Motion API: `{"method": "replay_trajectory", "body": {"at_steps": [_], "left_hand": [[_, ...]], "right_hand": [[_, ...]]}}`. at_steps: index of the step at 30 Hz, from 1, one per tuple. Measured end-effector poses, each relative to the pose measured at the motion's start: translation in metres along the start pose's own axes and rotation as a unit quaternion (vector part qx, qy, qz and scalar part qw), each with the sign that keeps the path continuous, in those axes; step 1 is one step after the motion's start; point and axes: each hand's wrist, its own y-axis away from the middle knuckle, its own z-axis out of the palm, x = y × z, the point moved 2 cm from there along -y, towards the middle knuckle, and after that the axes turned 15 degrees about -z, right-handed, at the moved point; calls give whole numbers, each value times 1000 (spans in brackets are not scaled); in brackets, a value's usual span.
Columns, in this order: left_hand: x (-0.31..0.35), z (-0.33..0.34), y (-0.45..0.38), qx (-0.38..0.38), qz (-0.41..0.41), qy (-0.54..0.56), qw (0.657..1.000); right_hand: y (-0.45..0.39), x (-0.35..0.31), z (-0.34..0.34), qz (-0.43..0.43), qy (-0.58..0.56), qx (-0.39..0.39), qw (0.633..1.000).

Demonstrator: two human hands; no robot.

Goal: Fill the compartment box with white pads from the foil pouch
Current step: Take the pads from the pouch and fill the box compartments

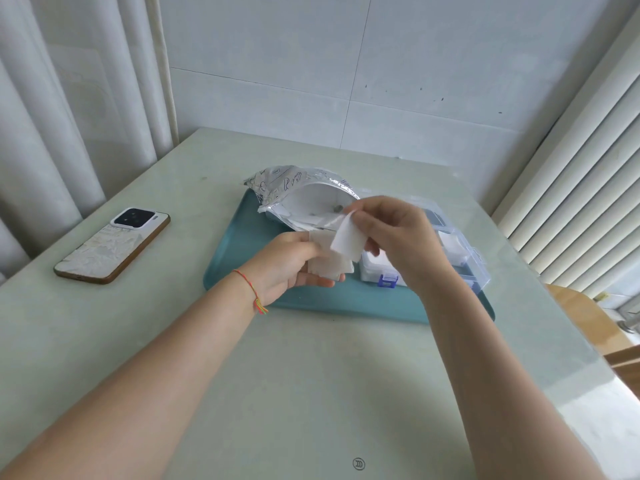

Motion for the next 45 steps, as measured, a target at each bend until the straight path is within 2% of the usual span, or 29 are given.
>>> {"method": "replay_trajectory", "body": {"at_steps": [2,4,7,10,13,16,18,22,24,27,30,33,35,38,43,45], "left_hand": [[2,2,2,-32,-17,14,999],[4,3,5,-58,-33,36,997],[3,6,7,-84,-27,17,996],[0,6,4,-55,4,-13,998],[3,4,1,-24,19,58,998],[8,9,0,-41,21,139,989],[13,15,0,-54,25,165,985],[21,21,0,-89,11,185,979],[22,21,-1,-103,-6,188,977],[26,20,-1,-119,-36,187,975],[34,21,0,-143,-56,155,976],[43,27,1,-158,-69,141,975],[49,30,0,-153,-77,141,975],[54,34,-4,-163,-77,147,972],[61,42,-8,-142,-43,109,983],[63,45,-12,-143,-39,89,985]], "right_hand": [[2,4,3,11,53,-57,997],[1,7,4,2,104,-67,992],[2,9,8,-12,137,-57,989],[2,14,12,-15,185,-8,983],[-1,19,14,34,222,10,974],[2,23,27,60,175,-42,982],[6,20,36,55,191,-71,977],[6,13,33,25,296,-150,943],[6,7,27,10,303,-160,939],[7,-2,18,-72,292,-174,938],[2,-5,12,-124,328,-222,910],[-6,-3,7,-137,358,-235,893],[-11,-5,3,-136,355,-224,897],[-15,-10,-3,-125,305,-197,923],[-17,-5,-8,-145,303,-206,919],[-17,-5,-7,-152,274,-202,928]]}}
